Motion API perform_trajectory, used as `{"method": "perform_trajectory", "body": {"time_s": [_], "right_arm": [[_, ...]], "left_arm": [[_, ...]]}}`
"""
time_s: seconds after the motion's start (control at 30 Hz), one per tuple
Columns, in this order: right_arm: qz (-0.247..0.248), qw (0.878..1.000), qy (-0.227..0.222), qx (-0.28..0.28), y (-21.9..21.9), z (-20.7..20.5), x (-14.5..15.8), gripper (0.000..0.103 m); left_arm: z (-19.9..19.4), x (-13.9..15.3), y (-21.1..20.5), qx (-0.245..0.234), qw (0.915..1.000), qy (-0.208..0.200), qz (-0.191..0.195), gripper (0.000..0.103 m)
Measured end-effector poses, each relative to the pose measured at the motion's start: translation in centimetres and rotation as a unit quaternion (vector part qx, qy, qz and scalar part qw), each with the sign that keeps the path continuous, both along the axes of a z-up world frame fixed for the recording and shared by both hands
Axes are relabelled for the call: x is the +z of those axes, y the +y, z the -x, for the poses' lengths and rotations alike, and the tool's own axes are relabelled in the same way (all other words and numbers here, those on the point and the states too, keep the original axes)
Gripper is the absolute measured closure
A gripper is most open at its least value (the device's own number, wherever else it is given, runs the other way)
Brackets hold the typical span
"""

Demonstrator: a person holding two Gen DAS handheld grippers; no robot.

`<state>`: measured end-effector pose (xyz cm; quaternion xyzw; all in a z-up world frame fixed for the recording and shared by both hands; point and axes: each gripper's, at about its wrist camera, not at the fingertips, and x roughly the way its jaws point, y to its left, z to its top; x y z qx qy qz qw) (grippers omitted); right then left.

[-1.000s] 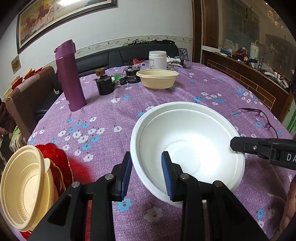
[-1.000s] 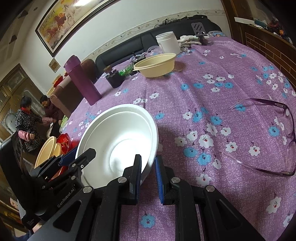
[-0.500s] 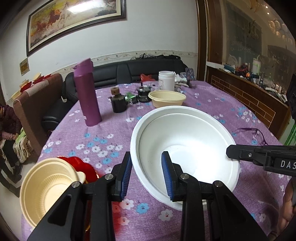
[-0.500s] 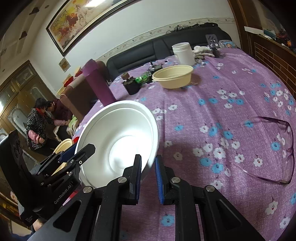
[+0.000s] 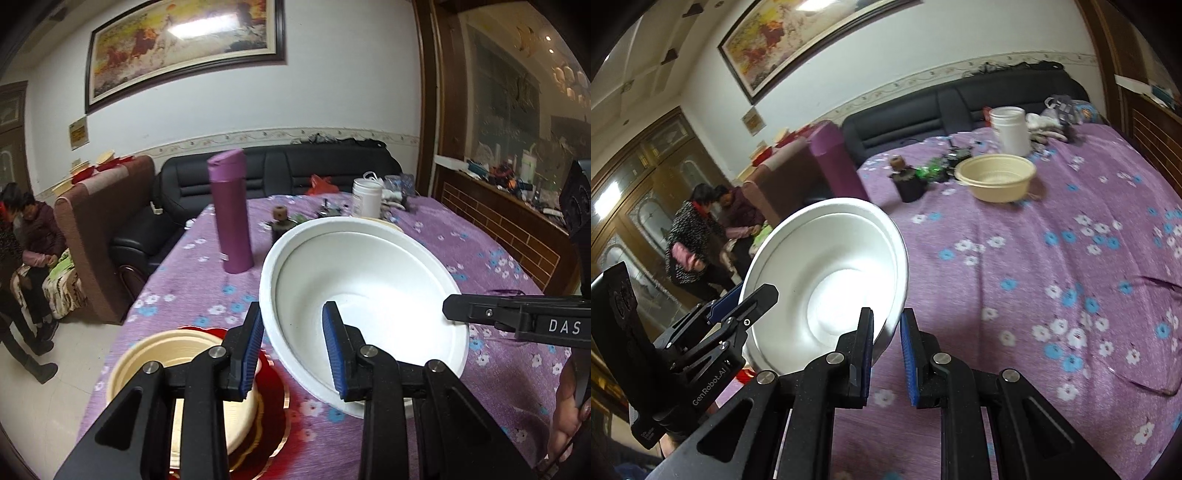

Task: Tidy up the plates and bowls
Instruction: 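Lower the small white bowl onto the bowls stacked on the red plates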

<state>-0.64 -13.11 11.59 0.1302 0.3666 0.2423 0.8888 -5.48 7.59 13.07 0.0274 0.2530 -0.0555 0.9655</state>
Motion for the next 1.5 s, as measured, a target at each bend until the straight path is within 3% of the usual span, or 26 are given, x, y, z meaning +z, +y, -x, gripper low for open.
{"method": "perform_trajectory", "body": {"time_s": [0.3,1.03,1.5], "right_arm": [[-0.006,0.999,-0.004,0.052,4.8,-0.6,1.5,0.086],[-0.006,0.989,0.062,0.134,13.2,-3.0,0.8,0.085],[0.023,0.986,0.093,0.14,15.2,-3.4,-1.0,0.085]], "left_arm": [[1.3,1.1,4.7,0.04,0.999,-0.005,0.021,0.072],[2.8,1.3,12.6,0.096,0.9941,0.01,0.048,0.072],[1.8,-2.0,14.0,0.105,0.9906,0.062,0.063,0.072]]}}
